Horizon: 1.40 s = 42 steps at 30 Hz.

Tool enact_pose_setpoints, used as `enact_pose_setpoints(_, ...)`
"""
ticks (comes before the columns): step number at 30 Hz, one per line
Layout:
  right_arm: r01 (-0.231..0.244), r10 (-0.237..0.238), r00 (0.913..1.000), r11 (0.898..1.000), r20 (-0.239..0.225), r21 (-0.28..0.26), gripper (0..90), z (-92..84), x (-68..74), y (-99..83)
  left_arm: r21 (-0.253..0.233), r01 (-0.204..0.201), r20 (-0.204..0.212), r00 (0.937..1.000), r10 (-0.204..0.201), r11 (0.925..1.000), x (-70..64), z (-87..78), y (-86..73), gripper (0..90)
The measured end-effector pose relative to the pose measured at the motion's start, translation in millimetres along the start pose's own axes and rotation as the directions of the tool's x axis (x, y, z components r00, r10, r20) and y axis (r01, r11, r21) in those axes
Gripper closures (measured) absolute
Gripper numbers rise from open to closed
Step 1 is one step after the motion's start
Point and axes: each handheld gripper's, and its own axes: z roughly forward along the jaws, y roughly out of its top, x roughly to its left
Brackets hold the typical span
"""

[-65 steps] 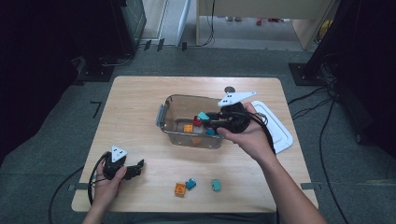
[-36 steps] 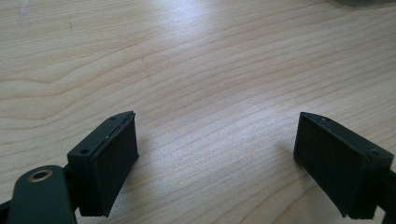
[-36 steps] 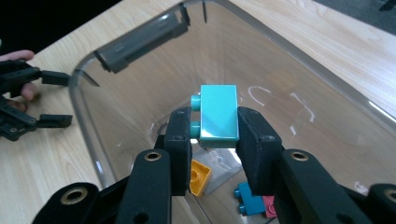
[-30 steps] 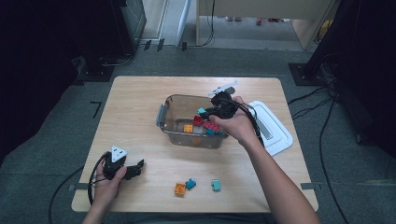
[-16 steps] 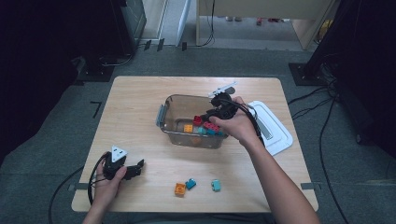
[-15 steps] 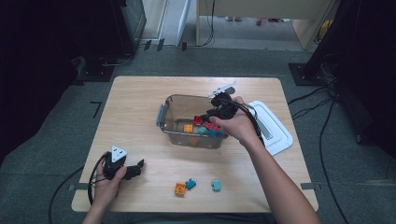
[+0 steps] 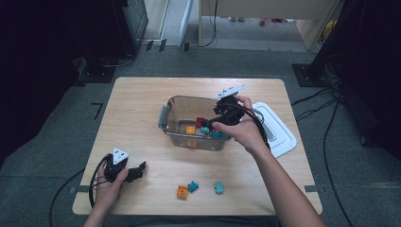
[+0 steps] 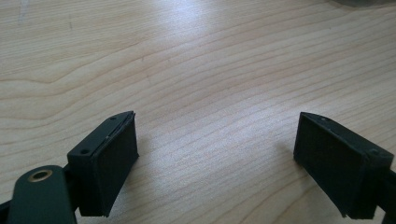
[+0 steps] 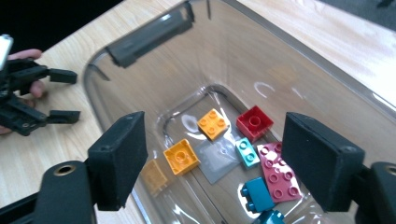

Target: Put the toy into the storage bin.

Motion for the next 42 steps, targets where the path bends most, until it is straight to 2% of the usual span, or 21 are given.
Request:
enact_pose_setpoints(9,0.077,-0.081,0.9947,0.995,-0.063,-0.069,18.3,-17.4,28.8,-10.6,0.000,0.000,0.000,1.0000,0.000,1.0000,0.0,0.0,0.0,13.5)
enact_pose_setpoints(12,0.111,-0.119,0.9885,0.990,-0.093,-0.081,18.4,-21.1,41.8,-15.7,0.001,0.000,0.000,1.0000,0.000,1.0000,0.0,-0.1,0.1,13.5)
enact_pose_setpoints(15,0.162,-0.172,0.9764,0.983,-0.131,-0.082,19.1,-22.8,55.4,-21.4,0.001,0.000,0.000,1.0000,0.000,1.0000,0.0,-0.1,0.1,13.5)
enact_pose_setpoints(18,0.197,-0.209,0.9667,0.976,-0.147,-0.090,18.8,-23.3,69.2,-27.3,0.002,-0.001,0.000,1.0000,0.001,1.0000,0.1,-0.2,0.1,13.5)
enact_pose_setpoints(21,0.215,-0.228,0.9611,0.972,-0.156,-0.094,18.5,-22.7,80.4,-33.0,0.001,0.001,0.001,1.0000,-0.001,1.0000,0.0,-0.1,0.0,13.5)
enact_pose_setpoints(26,0.227,-0.242,0.9538,0.969,-0.179,-0.100,18.2,-19.6,93.3,-41.9,0.001,0.002,0.001,1.0000,-0.002,1.0000,-0.1,-0.1,0.0,13.5)
enact_pose_setpoints(33,0.230,-0.245,0.9493,0.968,-0.197,-0.098,18.8,-11.8,104.5,-55.2,0.003,0.000,0.001,1.0000,0.000,1.0000,0.0,-0.3,0.0,13.5)
enact_pose_setpoints(42,0.199,-0.215,0.9546,0.975,-0.206,-0.096,24.8,11.7,118.4,-83.4,0.001,0.001,0.001,1.0000,-0.001,1.0000,-0.1,-0.1,0.0,13.5)
